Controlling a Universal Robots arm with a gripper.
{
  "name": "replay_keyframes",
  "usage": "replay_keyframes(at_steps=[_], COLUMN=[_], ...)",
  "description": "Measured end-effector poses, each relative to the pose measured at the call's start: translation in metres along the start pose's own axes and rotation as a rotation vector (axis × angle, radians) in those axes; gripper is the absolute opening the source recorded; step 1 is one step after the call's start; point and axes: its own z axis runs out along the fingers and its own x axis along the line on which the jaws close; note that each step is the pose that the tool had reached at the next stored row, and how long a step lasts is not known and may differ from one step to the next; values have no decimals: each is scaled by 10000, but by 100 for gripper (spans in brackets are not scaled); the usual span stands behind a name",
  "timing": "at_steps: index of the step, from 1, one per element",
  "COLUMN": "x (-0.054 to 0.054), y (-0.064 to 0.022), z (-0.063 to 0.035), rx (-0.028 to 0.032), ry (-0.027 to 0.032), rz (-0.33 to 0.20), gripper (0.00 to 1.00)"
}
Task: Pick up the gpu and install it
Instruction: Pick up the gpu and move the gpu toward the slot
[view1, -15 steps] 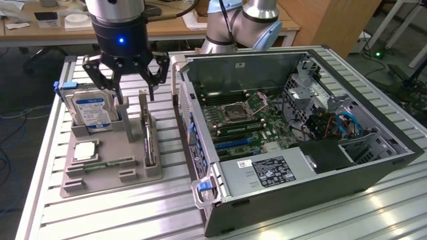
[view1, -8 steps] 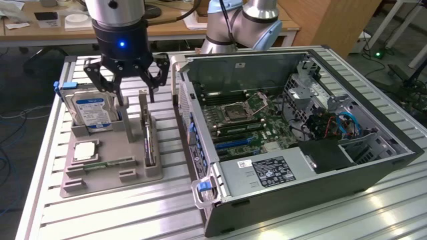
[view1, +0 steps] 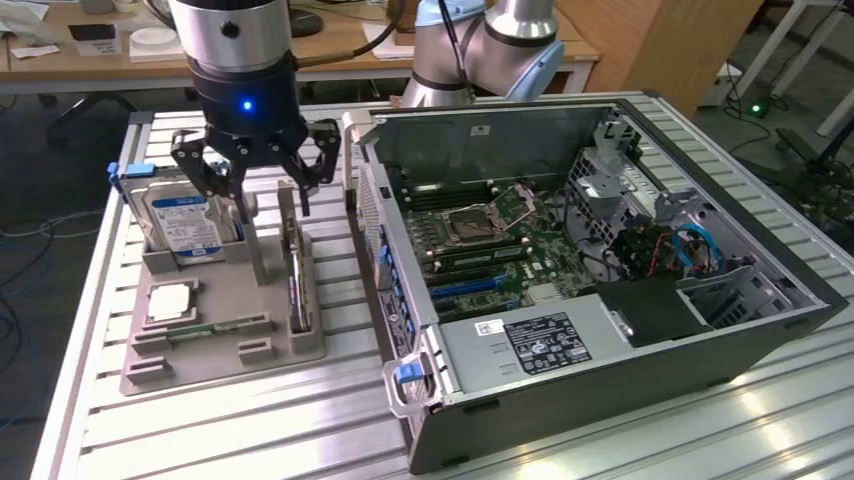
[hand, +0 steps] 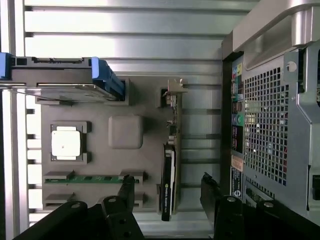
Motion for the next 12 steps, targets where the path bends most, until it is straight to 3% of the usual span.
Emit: replay_keyframes(at_steps=[12], x=[1], y=[-59], z=[158], rx=[-5], ry=[11], rz=[-249], gripper=[65])
